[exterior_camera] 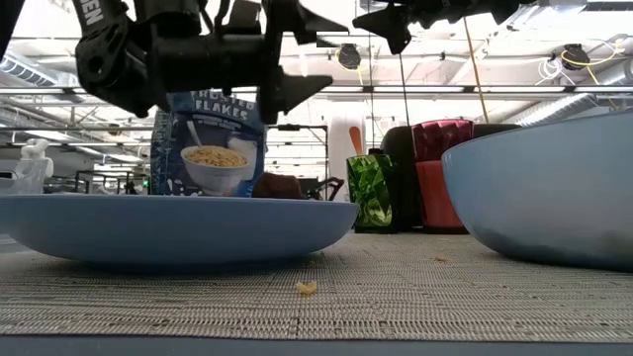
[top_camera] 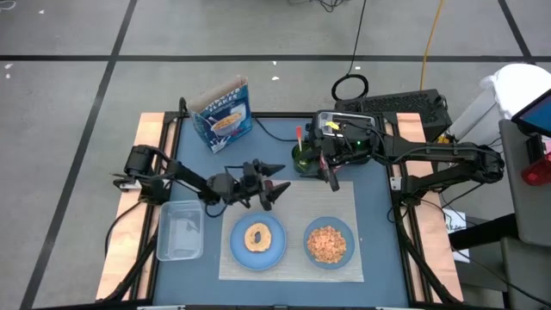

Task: Arrange a breakfast setting
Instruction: Put the orange spoon on the gray placemat

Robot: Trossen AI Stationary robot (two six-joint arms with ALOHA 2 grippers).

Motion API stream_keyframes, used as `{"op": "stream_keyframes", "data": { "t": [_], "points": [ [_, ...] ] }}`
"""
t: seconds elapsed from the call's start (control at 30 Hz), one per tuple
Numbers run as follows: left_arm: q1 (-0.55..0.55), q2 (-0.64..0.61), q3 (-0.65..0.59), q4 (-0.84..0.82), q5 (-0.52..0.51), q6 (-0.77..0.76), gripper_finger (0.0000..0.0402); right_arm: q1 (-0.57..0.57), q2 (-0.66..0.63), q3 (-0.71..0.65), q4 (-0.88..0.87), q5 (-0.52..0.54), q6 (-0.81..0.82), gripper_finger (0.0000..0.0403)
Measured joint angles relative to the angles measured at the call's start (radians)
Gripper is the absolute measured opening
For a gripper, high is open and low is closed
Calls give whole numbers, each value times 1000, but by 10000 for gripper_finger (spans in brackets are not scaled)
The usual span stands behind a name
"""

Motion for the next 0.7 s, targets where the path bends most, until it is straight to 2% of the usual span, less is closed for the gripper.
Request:
{"op": "stream_keyframes", "data": {
  "t": [0.13,0.27,0.5,0.7],
  "points": [
    [20,-63,5,-59,102,-76,372,0,0,0,0,0,0,247],
    [37,-188,0,-264,183,-103,372,0,0,0,0,0,-33,247],
    [40,-450,0,-798,184,-29,372,0,0,0,0,0,-50,247],
    [40,-588,0,-1009,174,2,372,0,0,0,8,0,-52,247]
  ]
}}
